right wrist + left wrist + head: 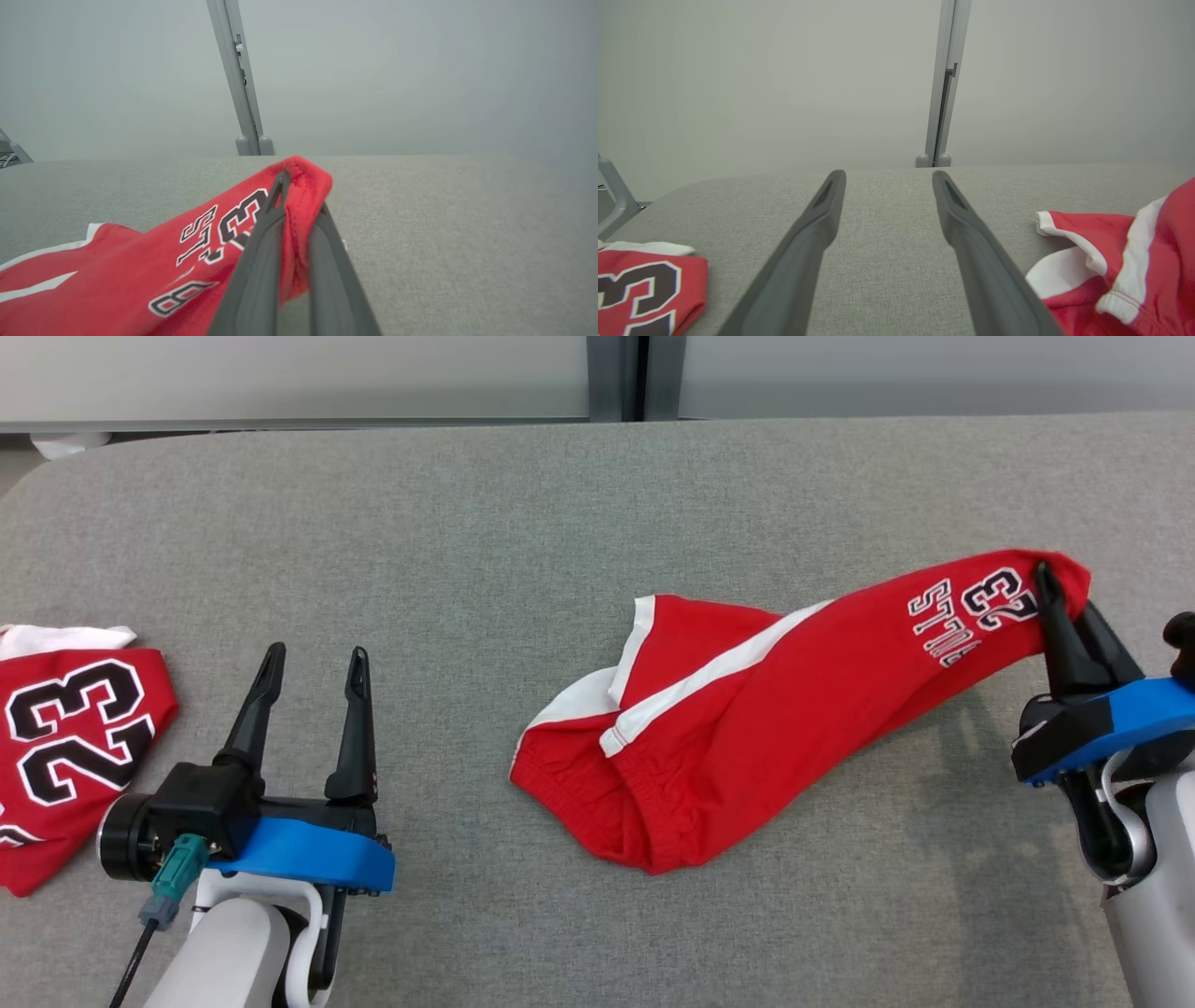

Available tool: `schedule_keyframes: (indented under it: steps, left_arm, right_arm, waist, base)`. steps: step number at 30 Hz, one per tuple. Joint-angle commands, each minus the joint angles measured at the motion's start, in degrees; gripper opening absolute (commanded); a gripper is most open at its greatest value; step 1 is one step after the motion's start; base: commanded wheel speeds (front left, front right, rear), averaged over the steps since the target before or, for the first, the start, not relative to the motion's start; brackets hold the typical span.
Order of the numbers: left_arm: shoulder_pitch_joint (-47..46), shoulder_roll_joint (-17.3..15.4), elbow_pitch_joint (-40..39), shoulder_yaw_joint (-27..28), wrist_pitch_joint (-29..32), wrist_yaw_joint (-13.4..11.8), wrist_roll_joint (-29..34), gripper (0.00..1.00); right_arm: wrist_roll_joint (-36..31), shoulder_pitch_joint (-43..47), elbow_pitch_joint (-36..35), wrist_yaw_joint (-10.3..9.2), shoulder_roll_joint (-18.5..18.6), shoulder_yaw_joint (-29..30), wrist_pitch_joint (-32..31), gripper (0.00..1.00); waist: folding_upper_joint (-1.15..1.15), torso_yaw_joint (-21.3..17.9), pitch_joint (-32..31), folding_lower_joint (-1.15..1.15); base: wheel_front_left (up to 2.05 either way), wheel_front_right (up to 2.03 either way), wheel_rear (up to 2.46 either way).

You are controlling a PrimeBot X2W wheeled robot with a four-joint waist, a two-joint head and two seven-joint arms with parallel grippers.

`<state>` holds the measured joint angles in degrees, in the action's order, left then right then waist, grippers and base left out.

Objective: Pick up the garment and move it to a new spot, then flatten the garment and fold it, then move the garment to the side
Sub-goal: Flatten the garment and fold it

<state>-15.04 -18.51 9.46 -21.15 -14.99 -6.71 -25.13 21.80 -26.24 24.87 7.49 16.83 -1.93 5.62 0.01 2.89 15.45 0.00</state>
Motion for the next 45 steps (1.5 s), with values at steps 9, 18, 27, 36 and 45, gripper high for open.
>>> schedule_keyframes:
  steps: [9,18,27,36,45]
  left_arm:
    - [1.26,0.53,-0.37,0.34,-0.26,0.02,0.23,1.0]
    - [1.86,0.45,0.37,0.84,-0.27,0.06,-0.01,1.0]
    - [3.75,0.21,0.96,1.24,-0.23,-1.0,0.05,1.0]
    - [6.81,-0.05,0.54,1.24,-0.15,-2.19,-0.21,1.0]
    - [8.39,-0.78,-0.08,0.64,0.59,-2.69,-0.23,1.0]
  right_arm:
    - [-5.08,14.25,-10.72,0.01,-3.12,-4.88,-0.01,0.0]
    - [-7.16,26.06,-7.92,0.01,-8.54,-5.17,-1.8,0.02]
    - [-6.47,24.84,-15.08,0.01,-9.99,-2.99,3.6,1.0]
    - [-4.96,25.76,-24.41,0.01,-8.56,3.24,0.92,1.0]
    - [-4.54,26.29,-23.82,0.01,-8.91,5.82,-1.4,1.0]
  waist:
    - [-0.01,-1.13,-1.54,0.0]
    - [-0.01,-1.74,-2.1,0.0]
    - [-0.01,-2.07,-4.68,0.0]
    - [-0.01,-2.06,-8.09,0.0]
    - [-0.01,-1.45,-9.4,0.0]
  base:
    - [0.0,0.0,0.0]
    - [0.0,0.0,0.0]
    - [0.0,0.0,0.0]
    - [0.0,0.0,0.0]
    - [0.0,0.0,0.0]
